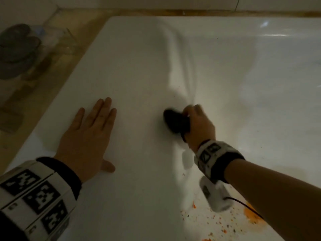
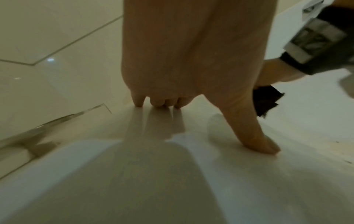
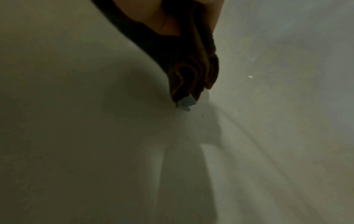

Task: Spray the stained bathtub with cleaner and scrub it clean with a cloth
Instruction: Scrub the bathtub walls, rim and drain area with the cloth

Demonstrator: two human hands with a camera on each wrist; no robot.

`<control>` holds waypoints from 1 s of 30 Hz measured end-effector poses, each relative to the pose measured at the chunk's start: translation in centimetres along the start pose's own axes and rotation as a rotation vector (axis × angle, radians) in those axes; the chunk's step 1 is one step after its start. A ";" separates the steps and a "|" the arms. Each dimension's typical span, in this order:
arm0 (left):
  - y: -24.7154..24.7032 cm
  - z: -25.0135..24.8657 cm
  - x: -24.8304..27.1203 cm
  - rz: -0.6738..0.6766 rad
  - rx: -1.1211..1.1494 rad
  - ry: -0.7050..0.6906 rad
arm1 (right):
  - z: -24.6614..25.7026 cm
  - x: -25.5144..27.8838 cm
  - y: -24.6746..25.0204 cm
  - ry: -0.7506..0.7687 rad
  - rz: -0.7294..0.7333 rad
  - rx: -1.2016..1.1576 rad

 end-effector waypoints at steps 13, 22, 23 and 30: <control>-1.3 0.3 -0.4 -0.003 -0.050 0.004 | 1.2 -7.4 -1.2 -0.431 0.075 -0.062; -0.7 -0.6 -0.6 0.021 -0.098 0.049 | -0.7 0.5 1.5 -0.085 0.382 0.025; -0.7 -0.5 -0.6 0.024 -0.094 0.052 | -1.6 -0.7 2.1 -0.193 0.215 0.012; -0.9 -0.6 -0.7 0.028 -0.098 0.056 | 3.5 -8.8 2.0 -0.473 -0.116 -0.401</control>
Point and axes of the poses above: each hand's wrist, its own x-axis away from the middle knuckle, its own y-axis out of the back of the hand, z = x × y, the point moved 2 cm from there along -x, towards the middle knuckle, and after that the axes turned 15 degrees about -z, right-handed, at the moved point
